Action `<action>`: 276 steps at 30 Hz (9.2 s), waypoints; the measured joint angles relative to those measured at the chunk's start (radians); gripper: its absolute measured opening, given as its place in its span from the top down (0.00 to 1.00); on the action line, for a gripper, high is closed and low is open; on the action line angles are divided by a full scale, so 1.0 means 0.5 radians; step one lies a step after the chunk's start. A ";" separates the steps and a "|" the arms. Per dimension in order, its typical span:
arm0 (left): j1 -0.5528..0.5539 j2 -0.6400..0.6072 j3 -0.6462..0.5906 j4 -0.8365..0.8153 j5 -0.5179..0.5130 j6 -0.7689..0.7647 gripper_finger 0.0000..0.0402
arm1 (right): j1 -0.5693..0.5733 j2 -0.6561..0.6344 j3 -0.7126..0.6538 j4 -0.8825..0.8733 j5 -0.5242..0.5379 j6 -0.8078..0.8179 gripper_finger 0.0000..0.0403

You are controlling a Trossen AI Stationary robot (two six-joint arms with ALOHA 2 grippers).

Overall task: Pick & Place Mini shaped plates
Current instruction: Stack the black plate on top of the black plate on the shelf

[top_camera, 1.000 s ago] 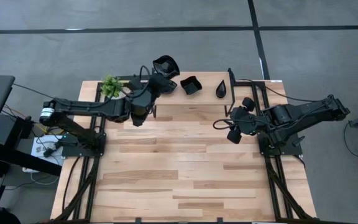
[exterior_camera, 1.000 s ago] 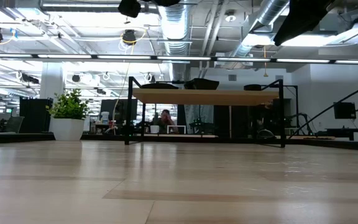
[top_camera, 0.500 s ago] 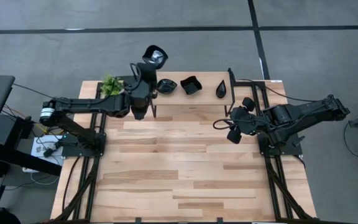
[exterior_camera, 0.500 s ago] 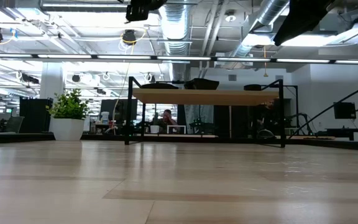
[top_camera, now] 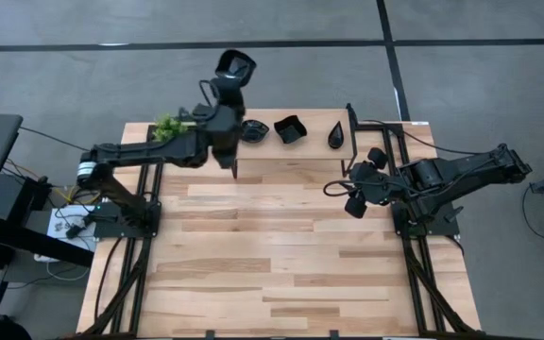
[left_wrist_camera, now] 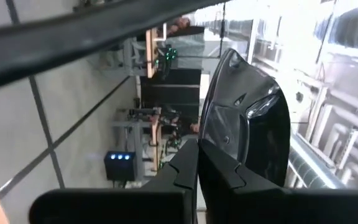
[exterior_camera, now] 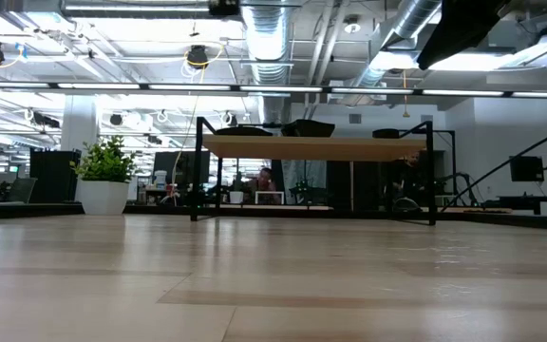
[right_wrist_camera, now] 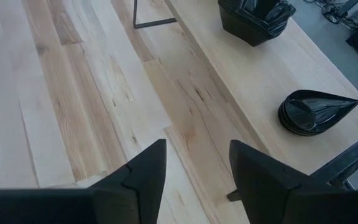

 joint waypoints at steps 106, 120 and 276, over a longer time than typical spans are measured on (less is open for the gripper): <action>-0.188 0.368 0.186 0.621 -0.313 0.261 0.97 | -0.002 0.000 0.000 0.005 0.000 0.000 0.57; -0.397 0.368 -0.023 0.644 -0.307 -0.019 0.97 | -0.002 0.000 0.000 0.004 0.000 -0.001 0.57; -0.158 -0.141 0.170 0.334 0.739 4.322 0.98 | -0.002 -0.001 0.000 0.004 0.000 0.000 0.57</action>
